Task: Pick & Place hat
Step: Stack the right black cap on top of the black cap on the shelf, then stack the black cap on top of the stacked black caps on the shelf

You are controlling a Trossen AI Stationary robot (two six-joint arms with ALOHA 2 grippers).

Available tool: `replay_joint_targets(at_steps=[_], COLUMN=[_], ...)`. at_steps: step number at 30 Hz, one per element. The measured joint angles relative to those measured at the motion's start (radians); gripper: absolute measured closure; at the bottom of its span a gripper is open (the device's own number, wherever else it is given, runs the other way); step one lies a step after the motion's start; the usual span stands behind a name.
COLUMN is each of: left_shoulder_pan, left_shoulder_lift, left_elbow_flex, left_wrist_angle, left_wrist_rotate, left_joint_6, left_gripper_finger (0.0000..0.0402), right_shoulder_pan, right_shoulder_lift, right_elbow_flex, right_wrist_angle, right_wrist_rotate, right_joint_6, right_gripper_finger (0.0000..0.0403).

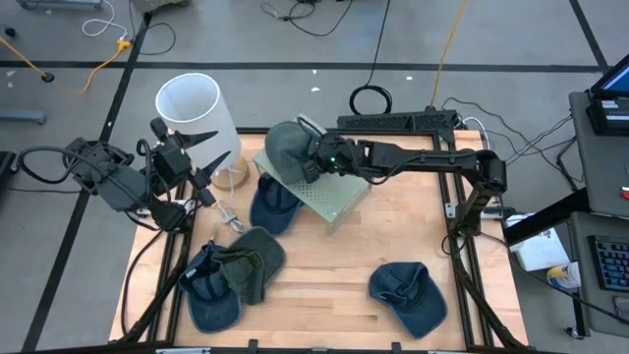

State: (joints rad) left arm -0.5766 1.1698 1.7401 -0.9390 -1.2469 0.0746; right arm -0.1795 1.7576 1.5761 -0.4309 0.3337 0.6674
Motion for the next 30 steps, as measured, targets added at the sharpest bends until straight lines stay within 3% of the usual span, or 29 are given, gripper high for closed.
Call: replay_joint_targets(at_steps=[9, 17, 21, 30], left_shoulder_pan=[0.000, 0.000, 0.000, 0.000], left_shoulder_lift=[0.000, 0.000, 0.000, 0.001], left_elbow_flex=[0.000, 0.000, 0.000, 0.000], left_wrist_angle=[0.001, 0.002, 0.001, 0.001], left_wrist_rotate=[0.000, 0.000, 0.000, 0.014], left_joint_6=[-0.010, -0.006, -0.009, -0.131], left_gripper_finger=[0.0178, 0.0154, 0.0145, 0.0148], right_shoulder_pan=[-0.002, -0.003, 0.004, 0.046], right_shoulder_lift=[-0.029, -0.133, -0.186, -0.286], right_elbow_flex=[-0.018, -0.018, -0.019, -0.018], right_wrist_angle=[0.017, -0.058, -0.087, -0.137], right_wrist_rotate=[-0.021, -0.039, -0.141, -0.341], right_joint_6=[-0.060, -0.129, -0.133, -0.134], right_gripper_finger=[0.0245, 0.0136, 0.0113, 0.0108])
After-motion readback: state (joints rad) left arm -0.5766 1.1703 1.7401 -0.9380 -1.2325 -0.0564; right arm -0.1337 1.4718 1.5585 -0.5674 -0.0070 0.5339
